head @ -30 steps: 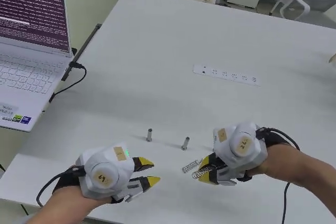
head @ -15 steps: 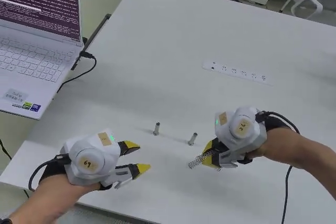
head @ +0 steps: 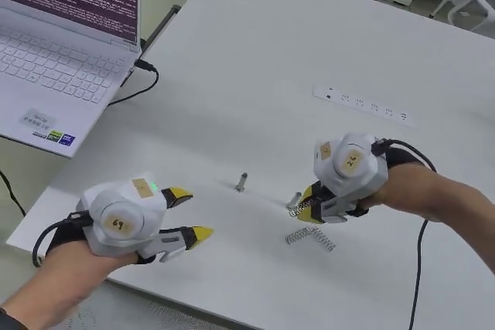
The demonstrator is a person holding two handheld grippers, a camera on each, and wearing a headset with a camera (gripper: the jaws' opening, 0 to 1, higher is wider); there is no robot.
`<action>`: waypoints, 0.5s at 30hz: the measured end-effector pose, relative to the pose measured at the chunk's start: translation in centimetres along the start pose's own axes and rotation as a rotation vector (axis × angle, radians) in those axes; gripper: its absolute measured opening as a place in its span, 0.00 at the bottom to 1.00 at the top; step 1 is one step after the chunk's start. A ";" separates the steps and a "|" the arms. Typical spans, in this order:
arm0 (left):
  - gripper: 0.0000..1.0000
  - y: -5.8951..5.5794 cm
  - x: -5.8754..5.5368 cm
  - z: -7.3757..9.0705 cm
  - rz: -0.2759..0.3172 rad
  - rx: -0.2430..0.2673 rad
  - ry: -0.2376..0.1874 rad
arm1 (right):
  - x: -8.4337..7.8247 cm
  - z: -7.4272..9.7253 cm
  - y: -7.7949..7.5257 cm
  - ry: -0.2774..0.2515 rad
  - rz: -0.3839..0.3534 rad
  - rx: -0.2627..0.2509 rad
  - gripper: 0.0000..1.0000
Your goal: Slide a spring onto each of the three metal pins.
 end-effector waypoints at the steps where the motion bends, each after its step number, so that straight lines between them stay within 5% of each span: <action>1: 0.33 0.1 0.0 0.1 0.002 0.001 -0.001 | 0.1 -0.1 -0.2 0.002 0.002 0.000 0.09; 15: 0.35 0.6 -0.4 0.7 0.029 0.032 -0.006 | 1.8 -1.0 -2.6 0.042 0.037 0.005 0.09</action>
Point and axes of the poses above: the centre of the closed fingertips' face, and the gripper's own axes: z roughly backward along the fingers, y roughly to its left, x roughly out of its top, the point moved 3 cm from there along z, roughly backward along the fingers, and after that the axes turned 7 degrees about -y, right-handed, at the moved point
